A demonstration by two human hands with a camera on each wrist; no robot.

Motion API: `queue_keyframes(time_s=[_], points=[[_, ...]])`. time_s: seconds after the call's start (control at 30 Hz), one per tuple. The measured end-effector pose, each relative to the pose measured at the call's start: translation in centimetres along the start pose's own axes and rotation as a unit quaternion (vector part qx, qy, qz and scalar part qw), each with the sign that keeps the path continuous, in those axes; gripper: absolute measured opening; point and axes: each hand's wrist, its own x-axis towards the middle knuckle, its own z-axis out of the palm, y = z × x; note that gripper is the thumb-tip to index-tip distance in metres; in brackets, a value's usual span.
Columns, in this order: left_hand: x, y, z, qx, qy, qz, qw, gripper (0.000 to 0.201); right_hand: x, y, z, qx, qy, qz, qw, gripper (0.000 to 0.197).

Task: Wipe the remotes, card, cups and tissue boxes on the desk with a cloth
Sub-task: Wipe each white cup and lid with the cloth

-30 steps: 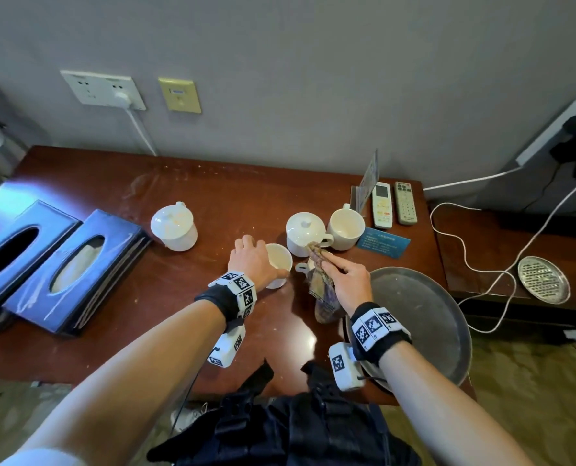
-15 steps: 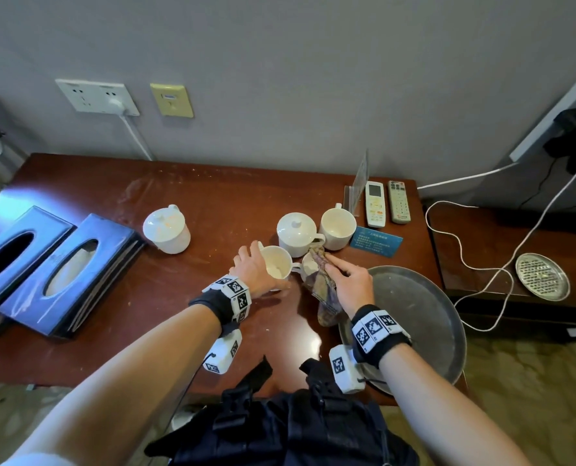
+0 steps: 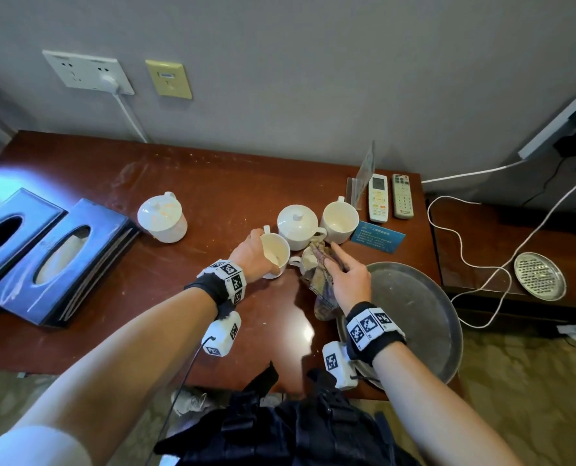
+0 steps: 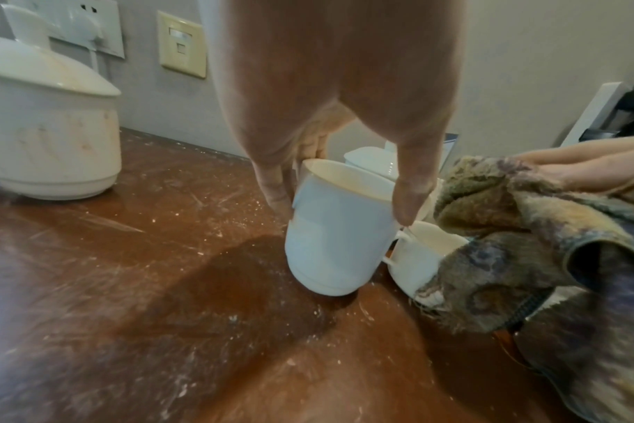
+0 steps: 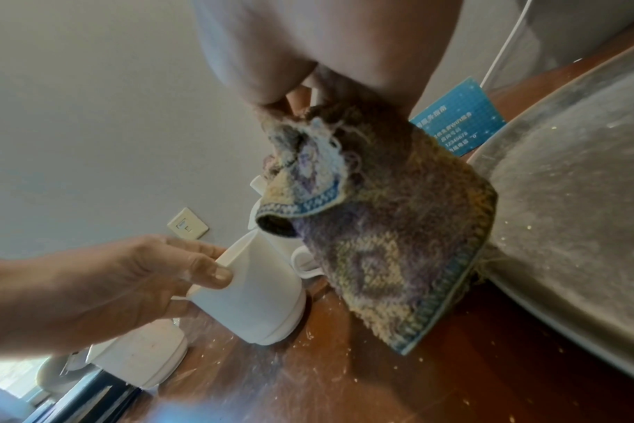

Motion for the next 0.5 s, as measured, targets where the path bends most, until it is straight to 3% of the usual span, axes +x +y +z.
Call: queue_keyframes(time_s=[0.5], points=[[0.5, -1.2, -1.7, 0.001, -0.03, 0.065, 0.997, 0.101, -2.8, -2.1, 2.2, -0.028, 0.01, -0.004, 1.0, 0.027]])
